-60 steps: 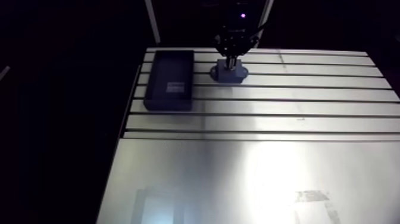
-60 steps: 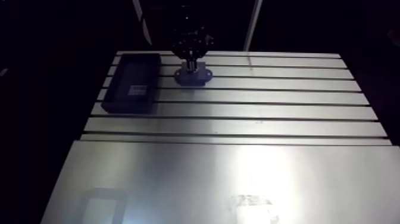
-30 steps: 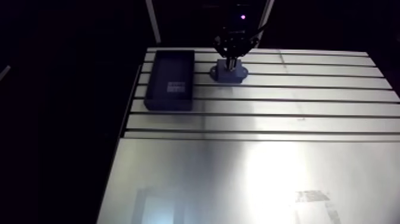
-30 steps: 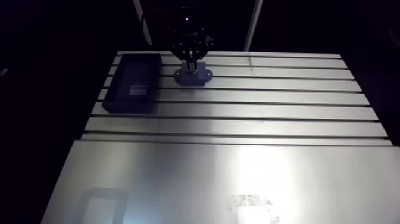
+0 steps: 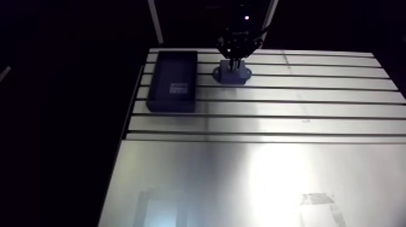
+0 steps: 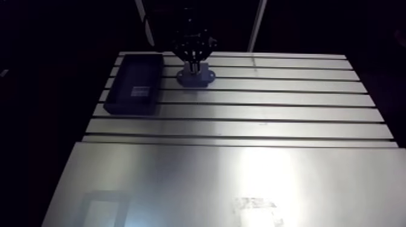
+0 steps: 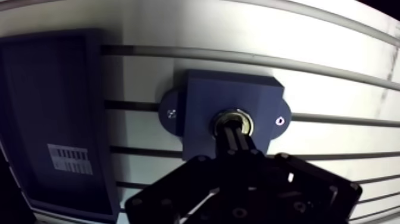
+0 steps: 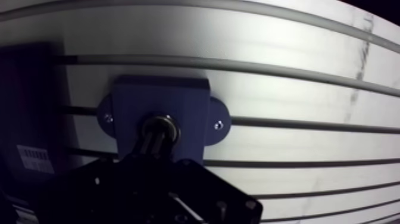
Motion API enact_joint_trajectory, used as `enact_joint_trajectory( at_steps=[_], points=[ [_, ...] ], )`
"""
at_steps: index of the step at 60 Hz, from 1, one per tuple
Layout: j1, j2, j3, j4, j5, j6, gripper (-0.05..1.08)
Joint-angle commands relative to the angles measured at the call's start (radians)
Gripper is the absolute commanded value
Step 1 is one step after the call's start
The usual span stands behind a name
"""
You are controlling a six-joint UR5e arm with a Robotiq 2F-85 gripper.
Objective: Pick up the bearing and press it into the housing until flush.
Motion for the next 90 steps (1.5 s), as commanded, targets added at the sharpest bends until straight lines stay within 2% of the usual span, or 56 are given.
enact_joint_trajectory(
  at_steps=[1, 90],
  points=[
    [0.000, 0.000, 0.000, 0.000, -0.001, 0.000, 1.04],
    [0.003, 0.004, 0.005, -0.005, -0.001, 0.000, 1.04]
  ],
)
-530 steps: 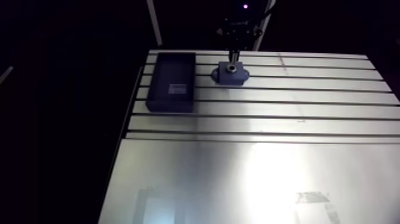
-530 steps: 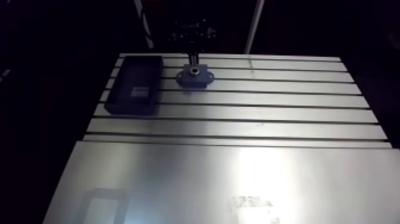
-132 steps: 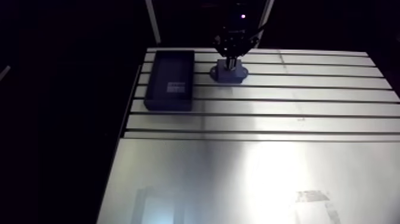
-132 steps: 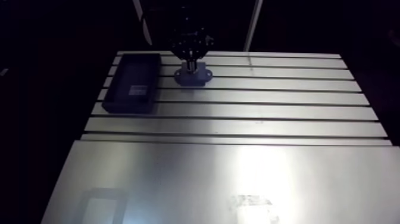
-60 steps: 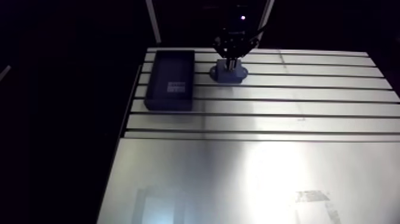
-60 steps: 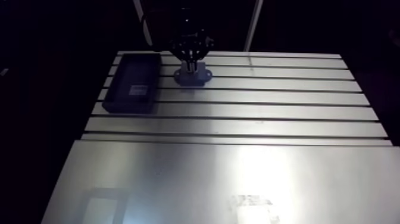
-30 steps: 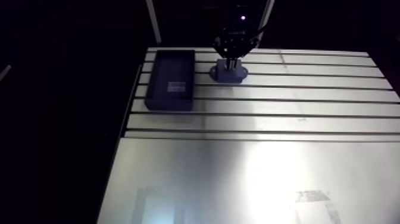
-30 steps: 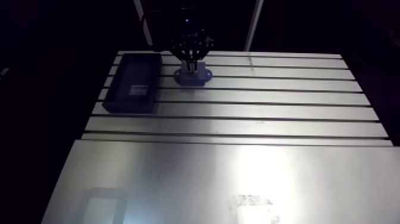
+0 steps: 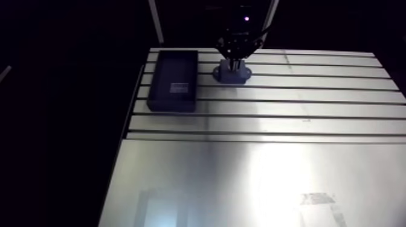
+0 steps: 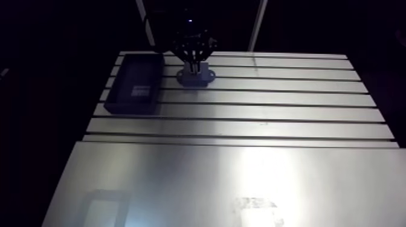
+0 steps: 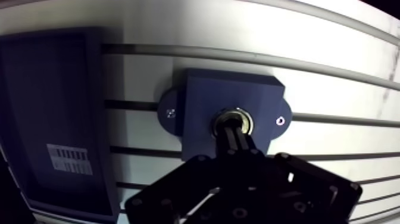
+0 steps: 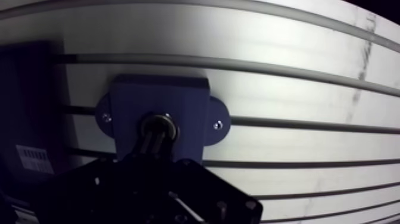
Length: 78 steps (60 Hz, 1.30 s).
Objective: Pick up the bearing and press it into the housing until flush.
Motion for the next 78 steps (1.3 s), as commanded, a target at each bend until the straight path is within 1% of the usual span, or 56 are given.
enact_joint_trajectory(
  at_steps=[1, 53, 59, 78],
  points=[
    [0.000, 0.002, 0.001, 0.000, 0.000, 0.000, 1.04],
    [-0.003, 0.007, -0.002, 0.001, 0.000, -0.014, 1.04],
    [-0.004, 0.000, -0.007, 0.004, 0.003, -0.014, 1.04],
    [-0.003, -0.021, -0.015, 0.012, 0.002, -0.015, 1.04]
  ],
)
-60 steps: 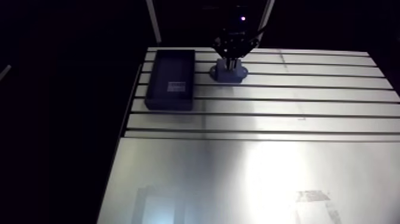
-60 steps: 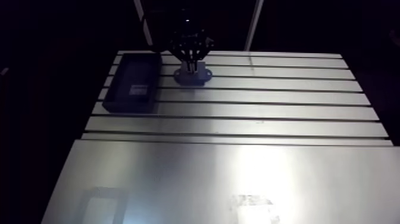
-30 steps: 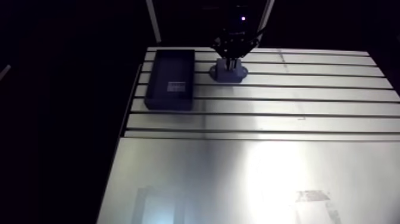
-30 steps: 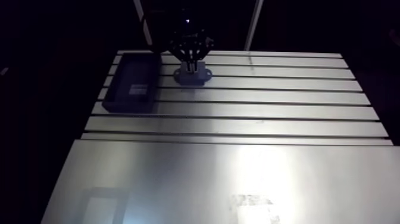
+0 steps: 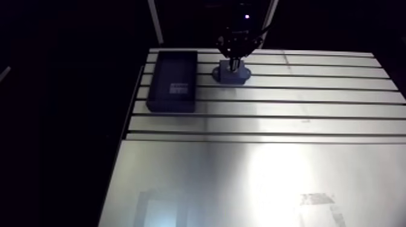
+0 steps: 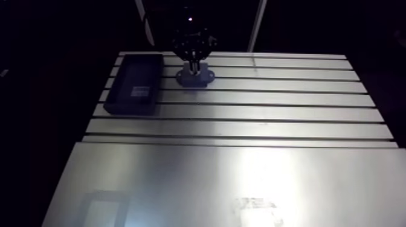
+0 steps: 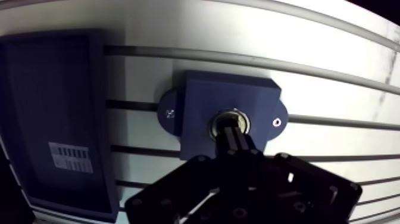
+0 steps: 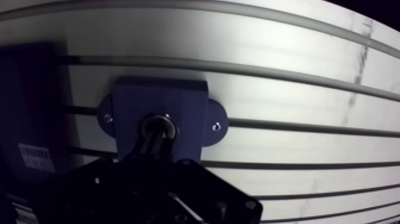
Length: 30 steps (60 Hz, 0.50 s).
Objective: Pick up the bearing and press it into the housing until flush.
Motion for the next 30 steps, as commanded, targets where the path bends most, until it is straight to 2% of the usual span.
enact_joint_trajectory(
  at_steps=[1, 24, 26, 27, 28, 29, 30],
  points=[
    [0.000, -0.015, -0.004, 0.006, 0.000, -0.001, 1.04],
    [0.001, -0.035, -0.010, 0.036, -0.005, -0.001, 1.02],
    [0.002, -0.036, -0.012, 0.043, -0.003, -0.001, 0.99],
    [0.002, -0.039, -0.016, 0.057, -0.003, -0.001, 0.89],
    [0.002, -0.039, -0.016, 0.057, -0.003, -0.001, 0.89],
    [0.002, -0.042, -0.023, 0.084, -0.003, -0.001, 0.64],
    [0.002, -0.042, -0.023, 0.084, -0.003, -0.001, 0.64]
  ],
)
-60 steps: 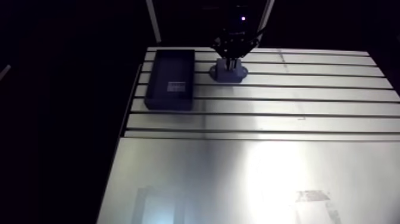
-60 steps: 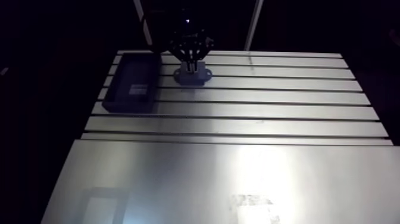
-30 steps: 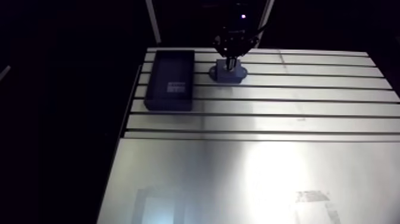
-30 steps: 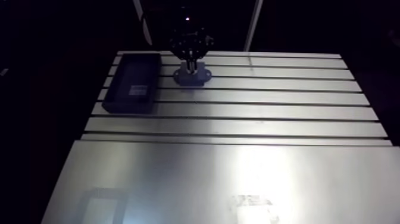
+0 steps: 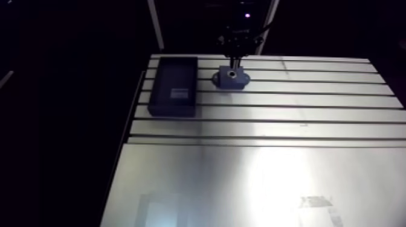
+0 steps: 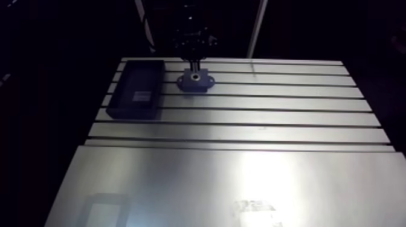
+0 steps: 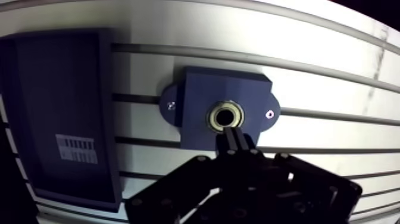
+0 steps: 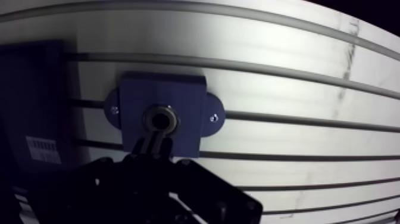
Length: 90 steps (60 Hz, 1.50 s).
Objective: Pick up the bearing and press it into the housing until flush.
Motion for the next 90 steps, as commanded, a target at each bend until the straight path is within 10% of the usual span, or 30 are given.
enact_joint_trajectory(
  at_steps=[1, 6, 44, 90],
  points=[
    [0.001, -0.015, -0.027, 0.096, -0.001, 0.000, 0.31],
    [0.001, -0.040, -0.043, 0.176, -0.002, 0.001, 0.01],
    [0.004, -0.189, -0.220, 0.468, 0.000, -0.005, 0.01],
    [0.007, -0.457, -0.195, 0.590, 0.008, 0.007, 0.01]
  ],
)
